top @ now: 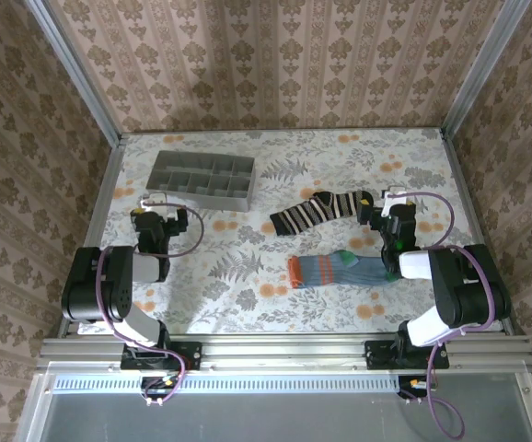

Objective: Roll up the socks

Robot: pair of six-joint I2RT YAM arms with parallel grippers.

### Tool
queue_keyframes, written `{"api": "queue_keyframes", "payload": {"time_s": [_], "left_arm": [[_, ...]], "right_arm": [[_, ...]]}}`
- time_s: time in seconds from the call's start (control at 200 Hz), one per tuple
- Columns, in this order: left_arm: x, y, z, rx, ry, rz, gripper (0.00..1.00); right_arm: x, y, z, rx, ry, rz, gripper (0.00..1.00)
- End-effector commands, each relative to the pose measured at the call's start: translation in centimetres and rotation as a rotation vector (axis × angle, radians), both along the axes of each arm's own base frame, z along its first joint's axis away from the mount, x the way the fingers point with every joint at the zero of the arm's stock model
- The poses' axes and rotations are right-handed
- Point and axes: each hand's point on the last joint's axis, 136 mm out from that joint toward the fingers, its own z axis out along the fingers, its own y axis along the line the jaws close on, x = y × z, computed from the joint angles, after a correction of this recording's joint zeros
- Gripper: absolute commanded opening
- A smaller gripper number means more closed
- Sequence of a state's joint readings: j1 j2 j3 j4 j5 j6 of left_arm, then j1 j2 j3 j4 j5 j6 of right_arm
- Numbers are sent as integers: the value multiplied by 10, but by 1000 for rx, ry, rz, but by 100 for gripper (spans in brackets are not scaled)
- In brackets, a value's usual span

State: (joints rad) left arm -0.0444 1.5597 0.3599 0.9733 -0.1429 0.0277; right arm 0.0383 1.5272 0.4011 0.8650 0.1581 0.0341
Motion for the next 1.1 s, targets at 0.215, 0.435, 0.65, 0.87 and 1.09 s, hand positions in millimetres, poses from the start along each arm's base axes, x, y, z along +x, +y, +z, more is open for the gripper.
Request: {"api": "queue_keyframes", "payload": {"time_s": [0.215, 0.435, 0.65, 0.87, 1.09], "left_arm": [[-4, 2, 5, 25, -29, 7, 100], [-4, 4, 5, 24, -33, 17, 100], [-5, 4, 5, 24, -35, 18, 100], [-6, 6, 5, 25, -40, 29, 100], [-12, 12, 14, 34, -69, 83, 100]], "right_arm": [[-1, -5, 0, 2, -13, -33, 100], [-1, -5, 0, 2, -12, -33, 100], [-1, -5, 0, 3, -12, -34, 100], [-1, -2, 5, 0, -14, -14, 100], [-4, -9, 49, -20, -5, -75, 100]]}}
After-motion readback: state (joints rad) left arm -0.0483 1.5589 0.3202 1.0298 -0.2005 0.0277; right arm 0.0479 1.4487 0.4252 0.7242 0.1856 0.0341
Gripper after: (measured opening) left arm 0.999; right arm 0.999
